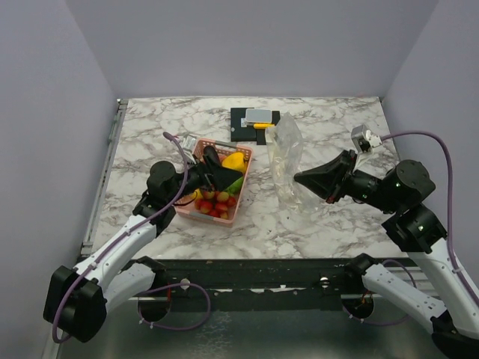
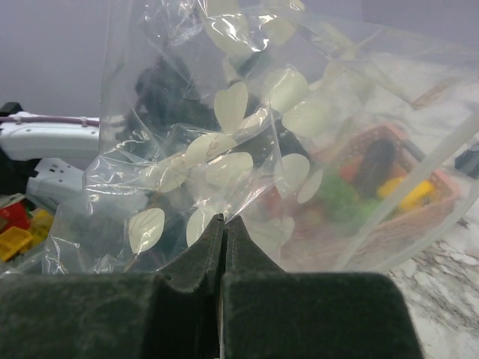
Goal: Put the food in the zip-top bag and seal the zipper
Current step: Open the zipper of the food storage bag.
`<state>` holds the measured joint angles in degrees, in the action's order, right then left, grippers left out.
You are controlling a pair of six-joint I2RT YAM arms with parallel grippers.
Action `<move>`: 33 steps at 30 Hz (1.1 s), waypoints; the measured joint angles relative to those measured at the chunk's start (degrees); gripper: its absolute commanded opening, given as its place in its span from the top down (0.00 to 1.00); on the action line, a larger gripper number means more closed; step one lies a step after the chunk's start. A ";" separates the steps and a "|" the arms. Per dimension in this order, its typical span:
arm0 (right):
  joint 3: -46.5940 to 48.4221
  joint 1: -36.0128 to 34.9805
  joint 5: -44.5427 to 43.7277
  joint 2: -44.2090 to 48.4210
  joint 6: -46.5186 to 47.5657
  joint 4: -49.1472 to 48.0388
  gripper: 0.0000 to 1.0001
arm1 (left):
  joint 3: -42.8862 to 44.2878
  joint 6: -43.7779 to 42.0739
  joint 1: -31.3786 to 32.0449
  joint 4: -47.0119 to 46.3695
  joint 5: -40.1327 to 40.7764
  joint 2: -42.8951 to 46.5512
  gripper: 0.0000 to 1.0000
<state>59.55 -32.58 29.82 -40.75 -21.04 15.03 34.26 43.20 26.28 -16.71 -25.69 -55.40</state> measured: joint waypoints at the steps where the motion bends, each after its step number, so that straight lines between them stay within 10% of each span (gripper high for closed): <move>1: -0.02 0.00 0.74 0.26 -0.50 0.00 0.99 | -1.33 3.15 -0.09 -3.82 -2.10 0.00 0.06; 33: -6.36 0.00 22.08 -4.42 -33.00 -38.16 0.99 | -10.80 39.67 -0.07 -56.59 -13.35 1.36 0.11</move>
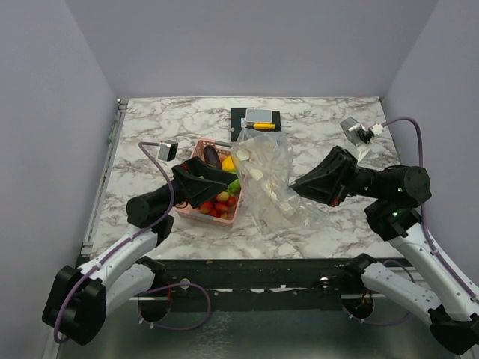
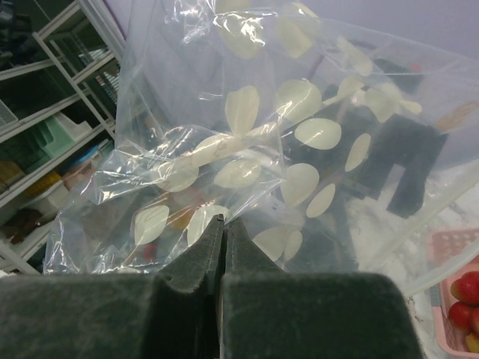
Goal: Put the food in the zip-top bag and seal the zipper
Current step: Open the zipper of the food storage bag.
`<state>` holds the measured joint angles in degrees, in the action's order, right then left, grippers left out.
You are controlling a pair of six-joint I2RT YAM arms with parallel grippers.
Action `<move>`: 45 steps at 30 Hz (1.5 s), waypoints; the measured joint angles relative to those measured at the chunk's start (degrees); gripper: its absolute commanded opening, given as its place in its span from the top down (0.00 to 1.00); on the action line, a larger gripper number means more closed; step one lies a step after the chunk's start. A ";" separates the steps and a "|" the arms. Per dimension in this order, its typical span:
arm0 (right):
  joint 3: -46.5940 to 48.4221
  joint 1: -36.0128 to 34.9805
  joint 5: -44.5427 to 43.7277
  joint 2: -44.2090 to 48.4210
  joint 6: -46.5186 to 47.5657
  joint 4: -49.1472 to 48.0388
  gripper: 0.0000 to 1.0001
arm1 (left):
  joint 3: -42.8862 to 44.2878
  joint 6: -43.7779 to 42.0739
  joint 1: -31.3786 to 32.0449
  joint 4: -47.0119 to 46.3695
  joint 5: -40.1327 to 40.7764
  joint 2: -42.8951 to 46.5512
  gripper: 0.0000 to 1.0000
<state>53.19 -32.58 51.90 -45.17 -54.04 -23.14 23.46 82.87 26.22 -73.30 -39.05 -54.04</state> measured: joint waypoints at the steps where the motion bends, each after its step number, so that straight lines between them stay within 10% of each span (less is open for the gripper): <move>1: -0.02 0.00 0.09 -0.26 -0.61 -1.05 0.99 | -0.13 0.35 0.00 -0.63 -0.09 -0.09 0.11; 45: 1.07 -11.13 -4.72 -15.45 -10.78 -27.45 0.99 | -1.70 10.97 4.79 -10.67 -0.39 -5.62 0.01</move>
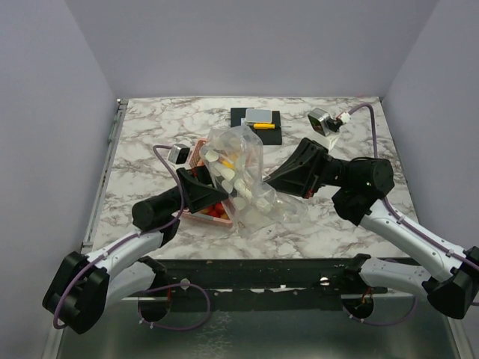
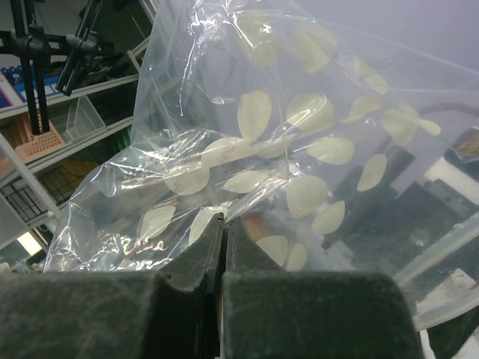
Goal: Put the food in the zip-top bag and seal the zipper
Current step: Open the zipper of the food storage bag.
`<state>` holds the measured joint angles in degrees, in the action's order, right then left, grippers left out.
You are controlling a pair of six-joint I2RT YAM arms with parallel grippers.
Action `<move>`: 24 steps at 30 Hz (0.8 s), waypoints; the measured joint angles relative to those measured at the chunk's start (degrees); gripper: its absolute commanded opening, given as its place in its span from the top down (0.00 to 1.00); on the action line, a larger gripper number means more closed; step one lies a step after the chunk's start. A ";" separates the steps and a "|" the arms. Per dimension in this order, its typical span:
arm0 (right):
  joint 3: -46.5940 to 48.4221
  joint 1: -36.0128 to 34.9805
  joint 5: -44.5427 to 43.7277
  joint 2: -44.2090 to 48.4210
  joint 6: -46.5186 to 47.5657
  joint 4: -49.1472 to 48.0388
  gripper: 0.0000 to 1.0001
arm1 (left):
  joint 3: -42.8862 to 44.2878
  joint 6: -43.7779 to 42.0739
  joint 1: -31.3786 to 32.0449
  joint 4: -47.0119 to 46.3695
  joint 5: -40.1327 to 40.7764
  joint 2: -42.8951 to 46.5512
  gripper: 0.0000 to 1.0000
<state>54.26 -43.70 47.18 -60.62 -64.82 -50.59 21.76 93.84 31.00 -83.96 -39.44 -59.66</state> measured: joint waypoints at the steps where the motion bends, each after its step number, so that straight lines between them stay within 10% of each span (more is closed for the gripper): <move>1: 0.00 -0.09 -0.15 -0.13 0.15 -0.17 0.99 | 0.00 0.00 0.24 -0.02 0.00 0.72 0.02; 10: -0.17 -0.24 -1.60 1.20 2.34 0.24 0.99 | 0.09 -0.04 1.38 -0.35 -0.04 5.09 0.23; 24: -3.85 -0.46 -5.60 13.03 12.13 14.64 0.99 | 0.09 -0.20 1.66 -0.44 -0.04 5.77 0.97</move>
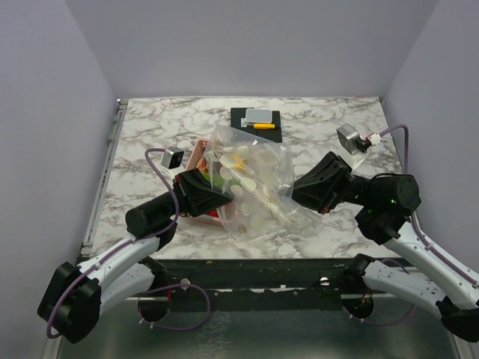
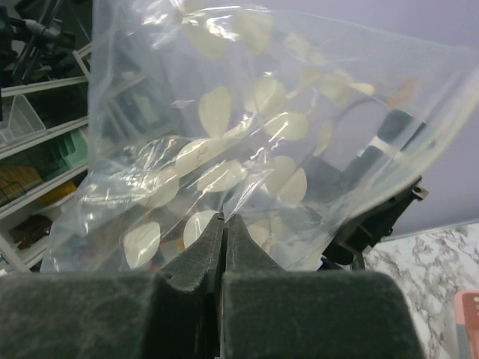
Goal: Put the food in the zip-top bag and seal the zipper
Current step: Open the zipper of the food storage bag.
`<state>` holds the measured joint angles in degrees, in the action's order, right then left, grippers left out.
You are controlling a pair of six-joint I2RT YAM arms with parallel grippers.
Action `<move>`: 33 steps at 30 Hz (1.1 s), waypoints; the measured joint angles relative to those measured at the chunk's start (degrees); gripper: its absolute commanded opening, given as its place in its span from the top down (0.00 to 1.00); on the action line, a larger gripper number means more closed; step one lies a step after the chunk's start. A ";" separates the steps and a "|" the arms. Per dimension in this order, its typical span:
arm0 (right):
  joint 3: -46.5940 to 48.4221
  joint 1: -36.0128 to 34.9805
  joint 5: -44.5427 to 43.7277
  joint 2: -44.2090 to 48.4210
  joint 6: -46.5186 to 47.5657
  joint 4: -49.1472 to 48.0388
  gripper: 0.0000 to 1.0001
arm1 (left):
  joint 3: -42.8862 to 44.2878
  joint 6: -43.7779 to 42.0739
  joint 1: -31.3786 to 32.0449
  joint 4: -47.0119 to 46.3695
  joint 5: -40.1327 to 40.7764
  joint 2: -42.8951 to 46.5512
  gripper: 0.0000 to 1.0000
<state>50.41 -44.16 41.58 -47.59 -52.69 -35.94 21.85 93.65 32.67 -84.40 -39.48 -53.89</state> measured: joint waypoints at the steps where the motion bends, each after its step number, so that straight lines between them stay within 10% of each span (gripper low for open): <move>1: -0.37 -0.02 -0.44 0.79 0.76 1.46 0.99 | 0.00 0.02 0.00 0.00 0.00 0.00 1.00; 20: -1.42 -0.02 -19.30 16.81 15.39 38.18 0.46 | 0.00 -6.23 0.04 1.84 -0.55 5.03 1.00; 33: 6.01 -0.02 -37.20 20.31 21.49 62.64 0.32 | 7.91 -33.03 0.04 45.35 1.53 15.17 1.00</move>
<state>56.42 -44.18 4.38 -27.29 -31.20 26.70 29.76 60.62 32.71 -39.05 -37.95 -38.72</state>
